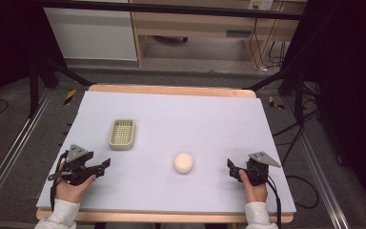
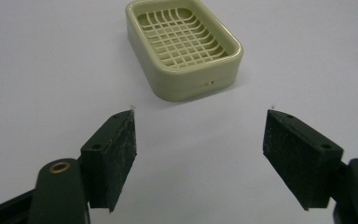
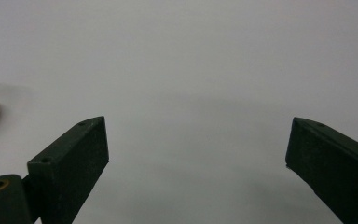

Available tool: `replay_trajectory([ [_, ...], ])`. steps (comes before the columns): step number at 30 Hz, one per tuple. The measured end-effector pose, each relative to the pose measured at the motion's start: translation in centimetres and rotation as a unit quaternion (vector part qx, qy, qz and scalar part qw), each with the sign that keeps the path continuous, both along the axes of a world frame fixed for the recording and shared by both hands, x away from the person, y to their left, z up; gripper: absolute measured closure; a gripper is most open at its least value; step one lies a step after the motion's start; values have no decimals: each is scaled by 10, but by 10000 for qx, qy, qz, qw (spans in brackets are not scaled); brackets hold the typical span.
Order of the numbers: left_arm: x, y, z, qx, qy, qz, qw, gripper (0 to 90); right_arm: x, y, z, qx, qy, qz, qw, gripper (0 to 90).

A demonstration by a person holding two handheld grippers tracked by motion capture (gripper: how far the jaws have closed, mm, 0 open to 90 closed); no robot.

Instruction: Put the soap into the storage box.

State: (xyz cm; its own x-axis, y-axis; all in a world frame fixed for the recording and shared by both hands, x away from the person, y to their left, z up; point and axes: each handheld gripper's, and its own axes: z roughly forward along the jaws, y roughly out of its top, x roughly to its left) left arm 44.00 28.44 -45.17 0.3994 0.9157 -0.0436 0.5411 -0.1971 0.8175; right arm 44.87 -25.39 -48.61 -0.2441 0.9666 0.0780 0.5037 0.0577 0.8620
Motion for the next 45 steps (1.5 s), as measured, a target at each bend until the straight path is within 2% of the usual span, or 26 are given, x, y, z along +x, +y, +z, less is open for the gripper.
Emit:
replay_trajectory([
  [3,0,-4,1,53,2,-47,10000,243,0,1,0,-5,-1,6,10000,62],
  [27,6,-36,2,81,113,-453,9989,222,-2,1,0,-7,-84,-55,9999,61],
  [45,15,-60,8,124,60,-744,9971,219,-2,1,0,8,-69,-40,10000,61],
])
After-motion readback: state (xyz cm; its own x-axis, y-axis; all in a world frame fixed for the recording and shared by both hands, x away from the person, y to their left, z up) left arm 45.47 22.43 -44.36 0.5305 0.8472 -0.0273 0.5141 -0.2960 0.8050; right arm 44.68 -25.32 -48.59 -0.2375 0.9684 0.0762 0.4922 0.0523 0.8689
